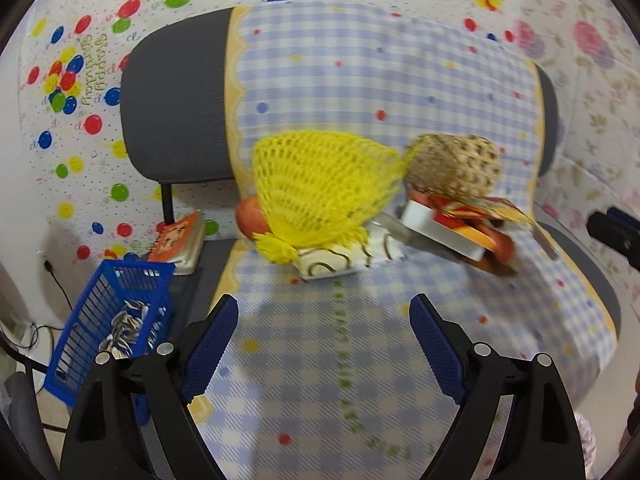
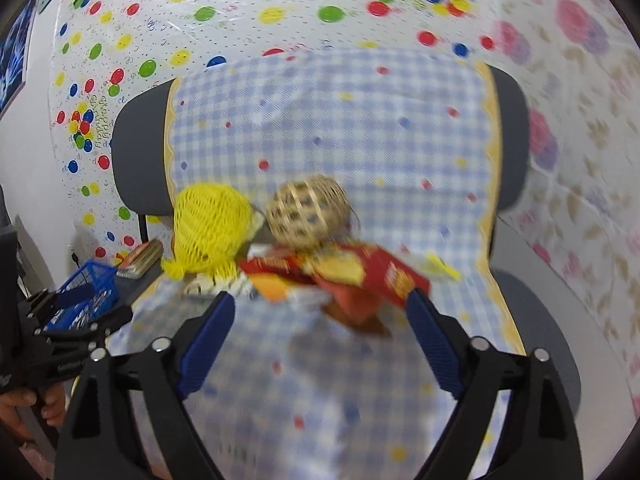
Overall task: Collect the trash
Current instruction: 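Grasp the woven bamboo ball with the right tool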
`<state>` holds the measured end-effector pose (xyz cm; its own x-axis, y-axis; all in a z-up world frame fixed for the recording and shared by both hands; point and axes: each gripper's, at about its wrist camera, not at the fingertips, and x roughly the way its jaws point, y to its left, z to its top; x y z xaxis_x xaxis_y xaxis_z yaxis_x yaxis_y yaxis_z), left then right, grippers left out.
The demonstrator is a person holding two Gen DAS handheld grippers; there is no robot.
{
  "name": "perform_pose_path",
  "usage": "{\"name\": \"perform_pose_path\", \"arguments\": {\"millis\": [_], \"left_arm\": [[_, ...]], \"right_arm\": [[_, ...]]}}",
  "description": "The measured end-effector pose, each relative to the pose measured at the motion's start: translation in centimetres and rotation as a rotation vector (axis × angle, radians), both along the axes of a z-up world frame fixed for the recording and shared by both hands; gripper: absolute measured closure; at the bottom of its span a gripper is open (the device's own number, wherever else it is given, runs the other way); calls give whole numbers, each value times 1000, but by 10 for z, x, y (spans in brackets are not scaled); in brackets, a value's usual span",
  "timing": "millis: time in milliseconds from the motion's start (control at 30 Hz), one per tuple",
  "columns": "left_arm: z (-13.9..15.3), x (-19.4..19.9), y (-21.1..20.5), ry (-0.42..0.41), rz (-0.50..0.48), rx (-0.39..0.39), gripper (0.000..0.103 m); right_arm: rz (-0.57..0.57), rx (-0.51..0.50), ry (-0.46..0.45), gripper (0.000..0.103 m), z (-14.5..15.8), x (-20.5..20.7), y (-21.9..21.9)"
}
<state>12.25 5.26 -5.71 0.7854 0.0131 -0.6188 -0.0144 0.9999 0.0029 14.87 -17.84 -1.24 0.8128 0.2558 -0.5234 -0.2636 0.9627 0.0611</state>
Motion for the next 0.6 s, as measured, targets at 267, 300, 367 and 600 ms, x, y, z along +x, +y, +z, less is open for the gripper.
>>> {"name": "perform_pose_path", "arguments": {"millis": [267,300,367,600], "left_arm": [[-7,29,12,27,23,-13,16],[-8,31,14,30,27,-17,16],[-10,36,18,36,34,-28,16],[-23,37,26,63,43,-34,16]], "right_arm": [[-8,-72,28,13,-10,85,39],[-11,-80,34,13,-13,93,42],[-21,-98,51,13,-19,108,47],[-42,-112,92,31,-29,132,52]]}}
